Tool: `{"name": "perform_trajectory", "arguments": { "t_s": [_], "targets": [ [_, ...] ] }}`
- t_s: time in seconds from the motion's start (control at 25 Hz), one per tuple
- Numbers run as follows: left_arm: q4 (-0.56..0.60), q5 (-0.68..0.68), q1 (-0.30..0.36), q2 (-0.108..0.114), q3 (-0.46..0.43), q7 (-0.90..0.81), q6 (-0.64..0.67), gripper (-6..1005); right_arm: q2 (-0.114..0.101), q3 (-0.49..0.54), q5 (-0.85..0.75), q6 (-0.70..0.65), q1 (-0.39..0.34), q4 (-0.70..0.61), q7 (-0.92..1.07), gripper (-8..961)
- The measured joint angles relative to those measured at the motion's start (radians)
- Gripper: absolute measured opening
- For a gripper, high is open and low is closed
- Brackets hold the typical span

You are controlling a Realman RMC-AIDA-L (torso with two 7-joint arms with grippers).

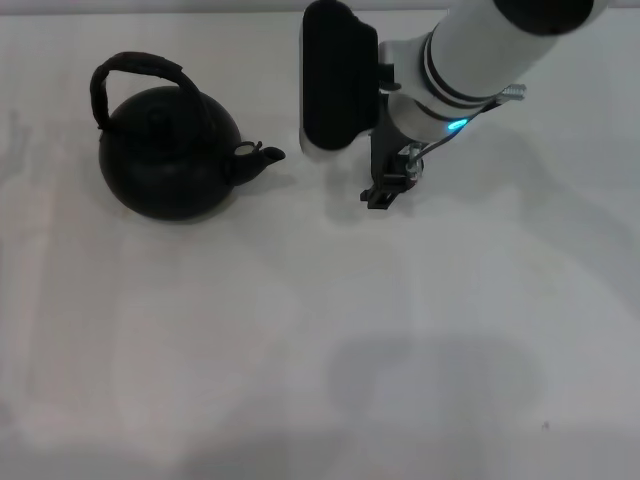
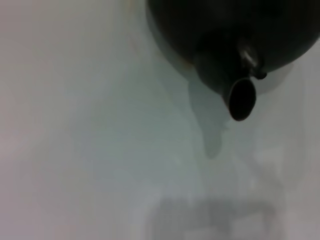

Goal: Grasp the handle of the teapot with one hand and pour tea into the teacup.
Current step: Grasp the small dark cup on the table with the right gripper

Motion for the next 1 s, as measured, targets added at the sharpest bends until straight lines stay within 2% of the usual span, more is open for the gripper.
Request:
{"name": "perform_trajectory", "arguments": {
  "t_s": [0.08,0.4,1.0],
  "targets": [
    [0.000,0.000,-0.001,0.000,0.000,0.000,0.000,862,0.000,0.029,0.035,-0.005,0.014,0.041,-0.024,874],
    [0.000,0.001,-0.003,-0.001,0.004,0.001,0.000,862,0.000,0.159,0.087,-0.010,0.026,0.149,-0.121,850],
    [-0.002,0.001,-0.006,-0.002,0.008,0.004,0.000,861,0.000,0.172,0.112,-0.054,0.024,0.228,-0.135,805]
  ]
}}
